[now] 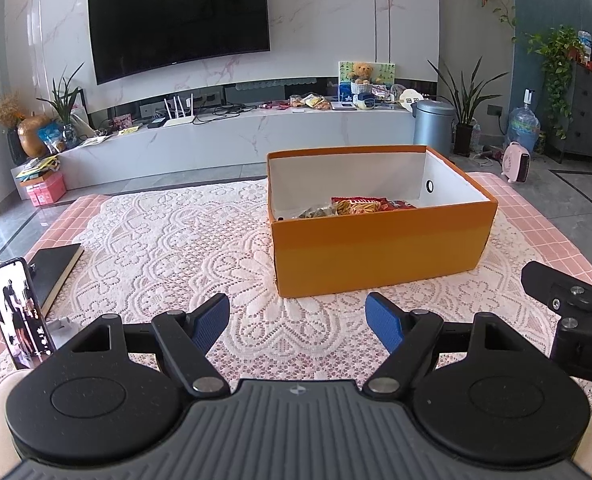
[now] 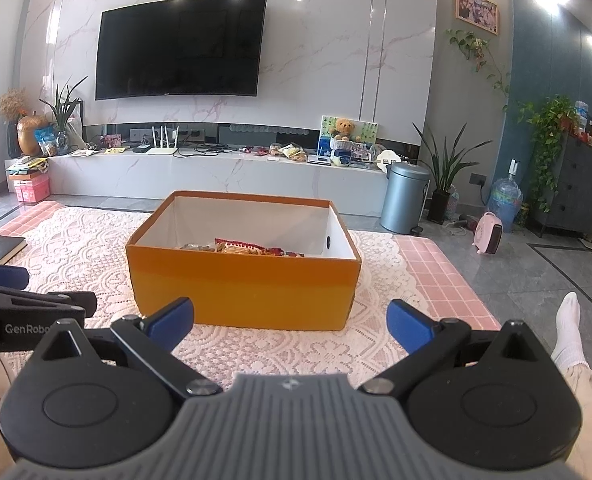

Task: Organize snacks

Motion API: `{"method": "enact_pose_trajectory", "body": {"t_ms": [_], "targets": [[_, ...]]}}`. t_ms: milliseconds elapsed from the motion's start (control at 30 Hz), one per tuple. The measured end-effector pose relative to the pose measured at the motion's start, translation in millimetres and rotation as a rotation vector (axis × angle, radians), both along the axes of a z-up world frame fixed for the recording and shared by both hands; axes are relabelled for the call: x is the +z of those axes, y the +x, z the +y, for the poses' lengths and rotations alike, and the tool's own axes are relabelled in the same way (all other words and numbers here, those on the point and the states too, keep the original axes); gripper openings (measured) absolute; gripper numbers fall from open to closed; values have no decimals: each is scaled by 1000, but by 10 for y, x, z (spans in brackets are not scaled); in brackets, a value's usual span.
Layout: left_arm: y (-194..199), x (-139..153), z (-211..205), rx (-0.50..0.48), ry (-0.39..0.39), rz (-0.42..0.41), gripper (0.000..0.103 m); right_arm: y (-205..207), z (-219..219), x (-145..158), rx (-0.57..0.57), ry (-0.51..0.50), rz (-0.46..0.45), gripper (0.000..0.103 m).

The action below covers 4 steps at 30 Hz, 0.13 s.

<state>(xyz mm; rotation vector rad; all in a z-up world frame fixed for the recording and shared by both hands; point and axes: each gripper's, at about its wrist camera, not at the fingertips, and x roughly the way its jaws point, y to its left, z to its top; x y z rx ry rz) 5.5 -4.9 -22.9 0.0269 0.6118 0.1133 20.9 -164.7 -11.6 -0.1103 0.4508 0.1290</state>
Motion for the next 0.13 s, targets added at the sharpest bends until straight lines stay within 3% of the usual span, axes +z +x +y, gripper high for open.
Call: {"method": "enact_pose_trajectory", "body": {"t_ms": [133], "targets": [[4, 17, 12, 2, -3, -6, 91, 1, -2, -6, 1, -1, 4, 99]]}}
